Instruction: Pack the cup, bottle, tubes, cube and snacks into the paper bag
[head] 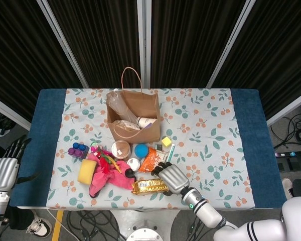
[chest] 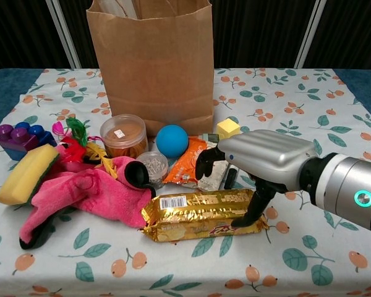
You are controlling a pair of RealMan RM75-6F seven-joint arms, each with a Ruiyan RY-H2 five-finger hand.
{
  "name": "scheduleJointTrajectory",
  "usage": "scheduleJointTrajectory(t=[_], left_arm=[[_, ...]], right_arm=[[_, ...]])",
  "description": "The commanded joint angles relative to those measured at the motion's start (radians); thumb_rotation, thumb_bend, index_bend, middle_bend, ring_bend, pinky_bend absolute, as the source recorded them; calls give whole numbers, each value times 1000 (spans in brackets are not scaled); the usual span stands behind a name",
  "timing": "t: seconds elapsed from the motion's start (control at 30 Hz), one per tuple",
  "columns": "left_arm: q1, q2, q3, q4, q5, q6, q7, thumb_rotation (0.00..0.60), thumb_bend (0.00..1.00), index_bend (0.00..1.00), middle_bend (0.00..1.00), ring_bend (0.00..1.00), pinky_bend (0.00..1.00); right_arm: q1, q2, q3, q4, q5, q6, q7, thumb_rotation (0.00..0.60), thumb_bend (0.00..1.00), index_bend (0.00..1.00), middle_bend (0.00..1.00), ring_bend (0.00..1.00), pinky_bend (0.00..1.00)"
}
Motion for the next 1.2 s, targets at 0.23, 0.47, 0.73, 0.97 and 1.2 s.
scheduleJointTrajectory(t=[0.23,0.47,0.73,0.97,1.2], left_arm=[[6,0,2,8,-6,-1,-6,600,46,111,99,63,164],[6,-1,3,8,-4,-2,-9,600,46,111,99,63,164],[11,1,3,1,-2,6,-9,600,46,111,100,63,164],[10,11,4,-21,6,8,-1,600,45,111,100,63,164],[2,11,14,-51,28,7,23,600,46,111,100,63,164]], right_arm=[[-1,-40,-3,30,36,-16,-32,600,25,322,303,191,270],[-12,-68,-9,42,38,-1,-56,600,88,442,389,292,386],[-29,-58,10,16,9,45,-58,600,224,585,490,403,515],[-45,60,75,-160,-96,137,-33,600,232,592,497,409,521],[-23,246,277,-375,-126,231,-46,600,233,593,497,409,521]])
